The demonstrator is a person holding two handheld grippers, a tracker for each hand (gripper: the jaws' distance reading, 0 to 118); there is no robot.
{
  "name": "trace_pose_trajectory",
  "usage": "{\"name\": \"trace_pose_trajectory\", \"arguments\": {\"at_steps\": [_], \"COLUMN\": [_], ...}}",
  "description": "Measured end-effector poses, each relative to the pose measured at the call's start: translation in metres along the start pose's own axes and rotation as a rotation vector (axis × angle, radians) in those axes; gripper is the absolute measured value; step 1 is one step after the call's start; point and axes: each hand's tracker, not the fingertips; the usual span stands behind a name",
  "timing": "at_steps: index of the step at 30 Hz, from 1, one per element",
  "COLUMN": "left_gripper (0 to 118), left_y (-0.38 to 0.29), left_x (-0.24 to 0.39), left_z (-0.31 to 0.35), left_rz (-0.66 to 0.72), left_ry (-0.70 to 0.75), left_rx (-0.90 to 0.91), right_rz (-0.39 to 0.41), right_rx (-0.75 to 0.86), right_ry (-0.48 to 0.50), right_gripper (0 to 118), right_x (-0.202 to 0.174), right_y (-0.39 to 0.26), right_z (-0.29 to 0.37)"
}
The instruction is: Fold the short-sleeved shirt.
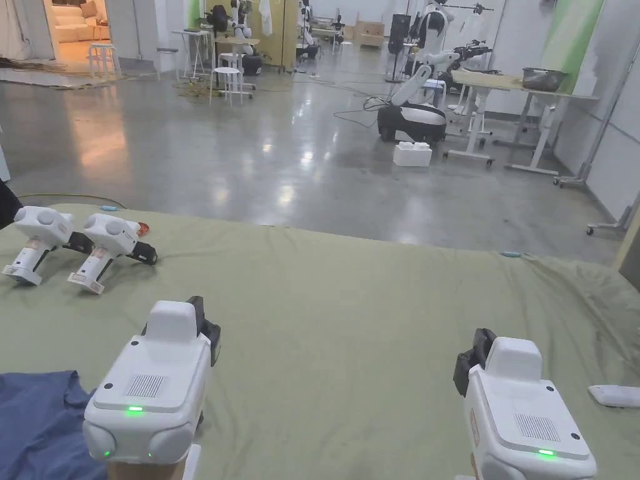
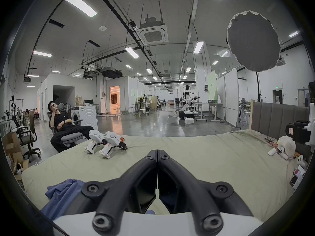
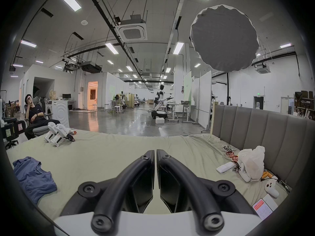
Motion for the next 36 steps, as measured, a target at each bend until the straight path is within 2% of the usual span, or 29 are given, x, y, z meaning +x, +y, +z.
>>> {"name": "trace_pose_trajectory", "arguments": {"at_steps": [7,14,16,19,24,25,26,27,28,29,31,32,33,35,36], "left_gripper": [0,0,0,0,0,0,0,0,0,0,0,0,0,0,0], "left_y": [-0.001,-0.003,-0.002,0.0,0.004,0.005,0.007,0.012,0.015,0.016,0.012,0.008,0.003,-0.006,-0.016], "left_x": [-0.001,-0.002,-0.003,-0.011,-0.036,-0.038,-0.035,-0.027,-0.019,-0.008,0.009,0.015,0.02,0.023,0.02], "left_z": [0.001,0.0,-0.001,-0.001,0.004,0.005,0.007,0.008,0.008,0.007,0.007,0.005,0.006,0.009,0.003], "left_rz": [-0.007,-0.027,-0.025,0.102,0.564,0.599,0.527,0.368,0.18,-0.053,-0.446,-0.582,-0.74,-0.962,-1.039], "left_ry": [-0.005,-0.009,-0.013,-0.033,-0.071,-0.073,-0.06,-0.028,-0.007,0.014,0.019,0.013,0.0,0.002,0.011], "left_rx": [-0.008,-0.016,-0.021,-0.032,-0.027,-0.015,-0.013,-0.005,-0.008,-0.011,-0.001,0.006,0.023,0.057,0.066], "right_rz": [0.001,0.065,0.043,-0.079,-0.517,-0.574,-0.572,-0.525,-0.422,-0.255,0.131,0.386,0.546,0.889,1.004], "right_rx": [-0.011,-0.028,-0.037,-0.042,-0.01,-0.002,0.0,0.008,0.008,0.004,0.023,0.054,0.059,0.089,0.102], "right_ry": [0.0,0.004,0.011,-0.008,-0.014,-0.039,-0.071,-0.06,-0.045,-0.023,0.022,0.034,0.043,0.037,0.047], "right_gripper": [2,2,2,2,1,1,1,1,1,1,1,1,1,1,1], "right_x": [-0.001,-0.008,-0.008,-0.002,0.021,0.025,0.026,0.024,0.021,0.015,-0.005,-0.018,-0.025,-0.042,-0.047], "right_y": [0.001,0.0,0.002,0.004,0.008,0.008,0.009,0.012,0.016,0.021,0.027,0.025,0.022,0.012,0.006], "right_z": [-0.003,-0.005,-0.005,-0.004,0.003,0.006,0.008,0.008,0.007,0.004,0.001,0.001,0.001,0.004,0.005]}}
